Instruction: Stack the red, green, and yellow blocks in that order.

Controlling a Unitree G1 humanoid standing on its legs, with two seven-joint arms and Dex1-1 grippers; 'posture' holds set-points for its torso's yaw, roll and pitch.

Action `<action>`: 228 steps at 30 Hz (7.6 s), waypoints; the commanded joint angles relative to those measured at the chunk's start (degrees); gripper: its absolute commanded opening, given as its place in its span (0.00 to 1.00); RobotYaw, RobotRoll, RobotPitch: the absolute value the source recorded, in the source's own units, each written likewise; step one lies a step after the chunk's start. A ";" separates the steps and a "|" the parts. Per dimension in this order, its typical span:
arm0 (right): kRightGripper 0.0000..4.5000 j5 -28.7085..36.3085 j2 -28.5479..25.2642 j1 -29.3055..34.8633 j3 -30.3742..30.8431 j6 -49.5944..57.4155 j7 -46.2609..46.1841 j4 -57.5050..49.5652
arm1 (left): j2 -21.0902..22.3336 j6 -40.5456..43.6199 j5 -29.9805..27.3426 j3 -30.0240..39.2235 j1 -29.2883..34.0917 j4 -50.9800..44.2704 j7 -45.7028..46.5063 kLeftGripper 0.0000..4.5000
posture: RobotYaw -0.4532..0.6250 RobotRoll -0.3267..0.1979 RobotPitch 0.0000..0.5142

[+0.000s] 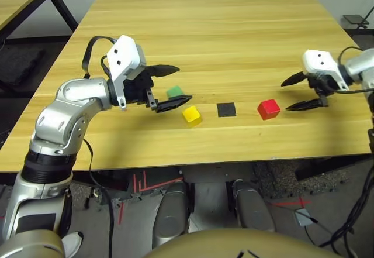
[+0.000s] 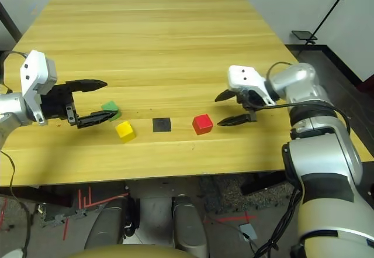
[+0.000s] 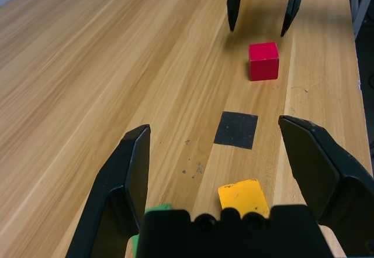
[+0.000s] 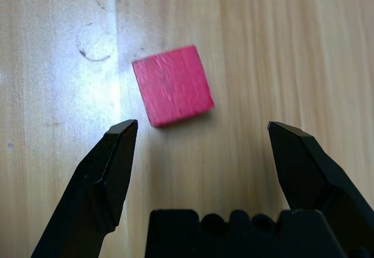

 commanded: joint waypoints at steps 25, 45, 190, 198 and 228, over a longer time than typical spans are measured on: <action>0.46 -4.21 11.66 -7.92 1.38 7.50 0.35 -4.52 | -0.34 8.93 -0.67 -0.40 5.48 -11.69 6.51 1.00 | 0.87 0.24 0.26; 0.46 -7.24 15.13 3.85 2.62 31.86 -5.32 -34.16 | -1.13 11.95 -0.11 -2.53 3.96 -12.16 8.51 1.00 | 0.88 0.21 0.24; 1.00 25.71 -9.48 28.46 -19.83 60.32 -13.62 -70.76 | -25.70 -8.27 23.54 -21.30 -26.93 42.27 -15.26 0.45 | 0.52 0.54 0.20; 1.00 26.09 -9.32 28.04 -19.50 60.69 -13.67 -70.81 | -25.33 -8.84 23.88 -21.43 -26.52 42.19 -15.03 0.45 | 0.52 0.54 0.21; 1.00 25.85 -9.36 27.98 -19.46 59.89 -13.47 -69.29 | -14.57 23.20 21.10 -15.84 -20.25 9.78 -5.90 1.00 | 0.56 0.55 0.20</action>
